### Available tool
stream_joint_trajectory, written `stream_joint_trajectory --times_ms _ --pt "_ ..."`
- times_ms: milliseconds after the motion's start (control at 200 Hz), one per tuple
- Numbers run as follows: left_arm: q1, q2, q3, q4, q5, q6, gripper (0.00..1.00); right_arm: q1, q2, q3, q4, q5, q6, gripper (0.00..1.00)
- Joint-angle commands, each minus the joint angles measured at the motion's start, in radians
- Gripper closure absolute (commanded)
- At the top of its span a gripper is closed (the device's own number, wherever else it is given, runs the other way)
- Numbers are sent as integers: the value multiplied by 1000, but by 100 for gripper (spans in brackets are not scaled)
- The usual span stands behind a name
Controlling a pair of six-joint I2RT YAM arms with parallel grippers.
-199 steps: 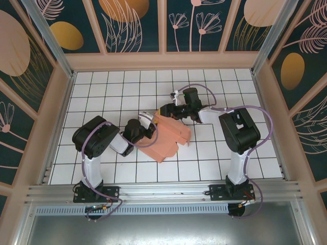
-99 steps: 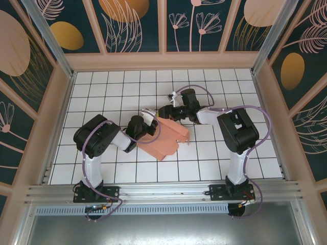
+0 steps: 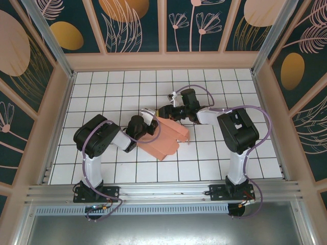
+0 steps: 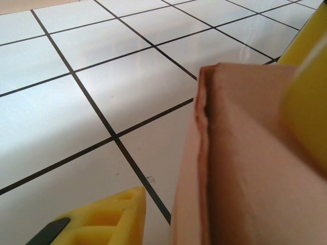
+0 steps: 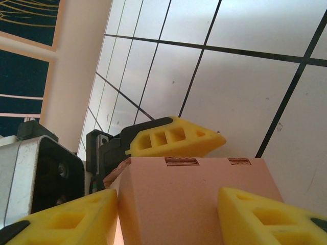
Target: Fold the paper box
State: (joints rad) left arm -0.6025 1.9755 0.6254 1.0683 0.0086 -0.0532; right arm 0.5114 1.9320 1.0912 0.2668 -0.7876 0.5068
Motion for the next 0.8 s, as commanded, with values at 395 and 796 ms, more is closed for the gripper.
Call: stream_joint_trajectory --times_ms 395,796 --pt "1 -16 -8 -3 -62 -20 76 -1 -15 -25 -18 -8 1 46" --pt "2 -69 -77 114 -56 -31 67 -21 -14 -83 156 -99 125 47"
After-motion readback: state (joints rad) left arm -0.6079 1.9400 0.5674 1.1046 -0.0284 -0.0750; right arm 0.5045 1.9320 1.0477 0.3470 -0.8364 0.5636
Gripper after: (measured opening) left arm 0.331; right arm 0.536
